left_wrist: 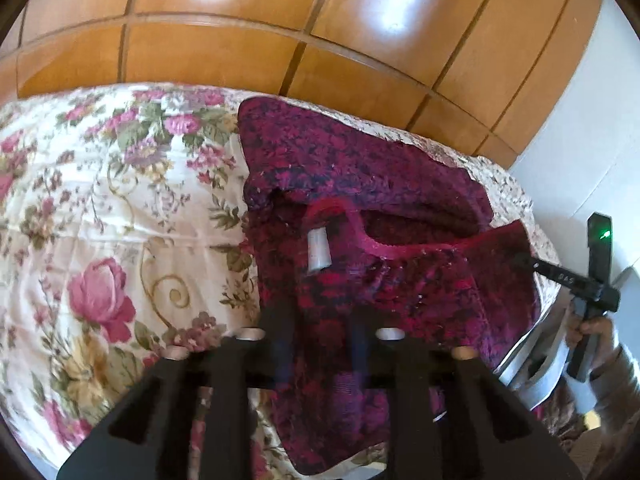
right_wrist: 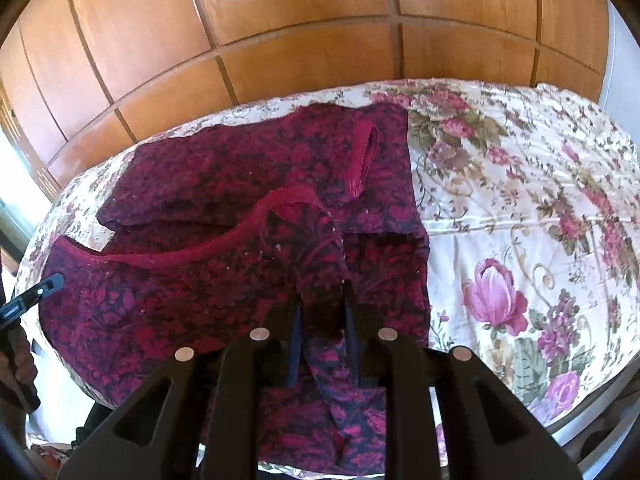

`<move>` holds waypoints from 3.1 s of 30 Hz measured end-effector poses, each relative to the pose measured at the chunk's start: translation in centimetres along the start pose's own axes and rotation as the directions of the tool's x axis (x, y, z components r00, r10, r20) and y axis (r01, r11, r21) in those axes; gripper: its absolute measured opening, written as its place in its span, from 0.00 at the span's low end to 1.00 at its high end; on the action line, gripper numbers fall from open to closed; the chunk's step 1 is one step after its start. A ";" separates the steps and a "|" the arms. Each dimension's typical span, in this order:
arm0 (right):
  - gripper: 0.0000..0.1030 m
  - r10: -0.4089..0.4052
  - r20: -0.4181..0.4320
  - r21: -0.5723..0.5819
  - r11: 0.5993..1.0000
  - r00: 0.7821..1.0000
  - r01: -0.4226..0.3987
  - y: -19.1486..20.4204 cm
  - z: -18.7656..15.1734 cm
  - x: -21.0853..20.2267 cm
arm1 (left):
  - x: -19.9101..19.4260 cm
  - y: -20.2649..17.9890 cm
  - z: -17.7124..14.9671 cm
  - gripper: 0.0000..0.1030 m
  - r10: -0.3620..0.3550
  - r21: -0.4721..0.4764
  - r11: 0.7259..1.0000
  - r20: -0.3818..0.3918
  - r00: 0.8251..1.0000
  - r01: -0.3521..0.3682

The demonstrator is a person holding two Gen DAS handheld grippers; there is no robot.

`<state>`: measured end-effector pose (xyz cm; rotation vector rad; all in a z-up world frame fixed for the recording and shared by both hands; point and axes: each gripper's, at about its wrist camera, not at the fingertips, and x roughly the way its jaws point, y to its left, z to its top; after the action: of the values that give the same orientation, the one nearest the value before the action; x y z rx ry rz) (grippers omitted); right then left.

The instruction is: Fold small clothes

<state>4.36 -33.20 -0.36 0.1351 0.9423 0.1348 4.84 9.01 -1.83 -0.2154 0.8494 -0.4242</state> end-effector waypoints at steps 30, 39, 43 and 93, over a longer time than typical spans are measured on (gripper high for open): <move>0.13 -0.151 0.070 0.107 0.984 0.986 0.143 -4.3 17.8 11.8 | 13.1 1.0 19.4 0.14 0.300 -0.028 0.954 0.130 0.945 -0.299; 0.20 -0.219 -0.036 0.105 0.969 0.975 0.222 -6.0 16.9 16.9 | 19.9 4.1 18.2 0.18 0.344 -0.038 0.938 -0.050 0.938 -0.346; 0.49 -0.166 -0.006 0.143 0.976 0.986 0.165 -6.9 16.8 14.9 | 17.0 4.3 17.9 0.45 0.330 -0.083 0.940 -0.029 0.943 -0.332; 0.60 0.159 0.025 0.272 0.949 0.987 -0.160 -6.7 0.6 -0.6 | -0.5 3.7 1.7 0.38 -0.045 -0.321 0.946 0.031 0.999 0.052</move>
<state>4.86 -39.93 -0.66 0.4682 0.9441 0.1533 6.90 12.61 -1.66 -0.5441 0.8895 -0.3257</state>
